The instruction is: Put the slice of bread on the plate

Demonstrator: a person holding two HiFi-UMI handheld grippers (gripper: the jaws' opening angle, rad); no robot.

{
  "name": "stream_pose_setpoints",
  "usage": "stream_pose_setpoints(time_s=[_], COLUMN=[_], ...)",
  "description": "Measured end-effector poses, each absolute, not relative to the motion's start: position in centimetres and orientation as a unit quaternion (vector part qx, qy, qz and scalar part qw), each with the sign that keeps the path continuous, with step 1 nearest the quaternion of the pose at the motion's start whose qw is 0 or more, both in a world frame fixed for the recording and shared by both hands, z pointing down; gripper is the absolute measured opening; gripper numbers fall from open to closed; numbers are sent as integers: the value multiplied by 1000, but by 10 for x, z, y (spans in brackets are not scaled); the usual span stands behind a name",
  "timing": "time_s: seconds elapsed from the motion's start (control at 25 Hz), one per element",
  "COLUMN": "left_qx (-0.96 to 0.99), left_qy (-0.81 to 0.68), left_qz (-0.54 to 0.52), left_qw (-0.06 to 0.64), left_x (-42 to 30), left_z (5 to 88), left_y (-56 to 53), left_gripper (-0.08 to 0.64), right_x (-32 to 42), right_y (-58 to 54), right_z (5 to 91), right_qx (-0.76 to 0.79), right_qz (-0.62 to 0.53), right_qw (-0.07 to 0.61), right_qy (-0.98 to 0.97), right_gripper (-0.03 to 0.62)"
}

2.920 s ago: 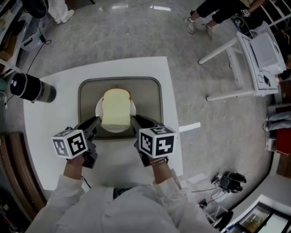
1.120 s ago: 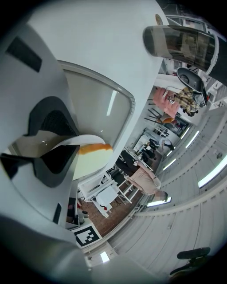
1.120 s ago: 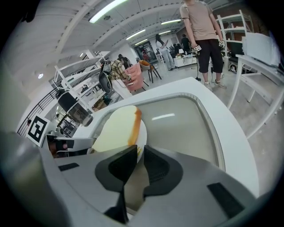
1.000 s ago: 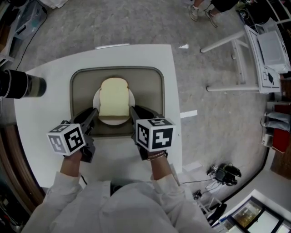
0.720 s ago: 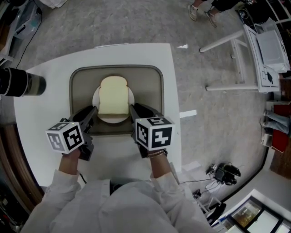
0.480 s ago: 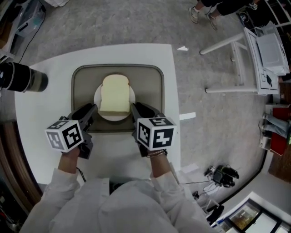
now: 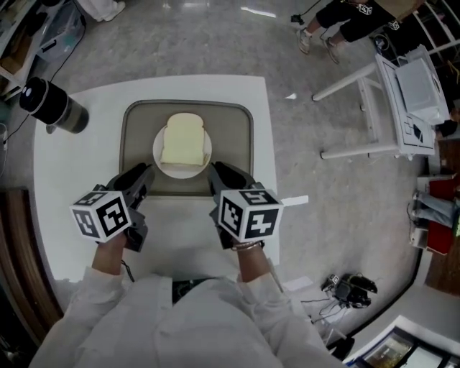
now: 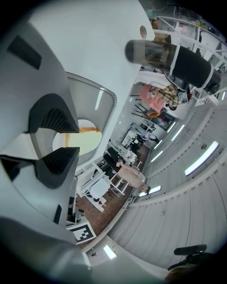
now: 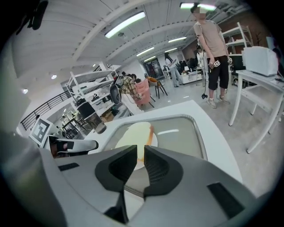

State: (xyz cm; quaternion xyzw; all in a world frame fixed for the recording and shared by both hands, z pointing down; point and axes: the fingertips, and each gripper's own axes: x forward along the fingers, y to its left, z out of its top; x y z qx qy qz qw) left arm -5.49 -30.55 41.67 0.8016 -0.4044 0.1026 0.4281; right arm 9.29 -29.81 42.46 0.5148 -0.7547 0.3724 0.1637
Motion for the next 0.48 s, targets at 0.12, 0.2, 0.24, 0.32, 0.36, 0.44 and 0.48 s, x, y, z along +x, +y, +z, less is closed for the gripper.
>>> stream_pose_setpoints(time_s=[0.12, 0.2, 0.24, 0.32, 0.36, 0.44, 0.48], left_qx=[802, 804, 805, 807, 807, 809, 810], left_qy=[-418, -424, -426, -434, -438, -445, -447], left_qz=[87, 80, 76, 70, 67, 60, 55], left_qw=[418, 410, 406, 395, 390, 380, 374], left_x=[-57, -58, -59, -61, -61, -62, -62], left_z=[401, 393, 389, 382, 379, 372, 368], left_y=[-288, -275, -269, -254, -245, -228, -219], left_gripper=[83, 82, 81, 81, 81, 81, 81], right_x=[99, 100, 100, 97, 96, 95, 95], right_y=[-284, -272, -266, -251, -243, -226, -218], right_z=[407, 393, 386, 374, 370, 363, 360], right_qx=[527, 527, 524, 512, 506, 498, 496], right_qz=[348, 332, 324, 309, 304, 295, 291], right_qw=[143, 123, 110, 85, 77, 71, 68], right_qy=[-762, -772, -780, -797, -803, -812, -816], right_gripper=[55, 54, 54, 51, 45, 34, 31])
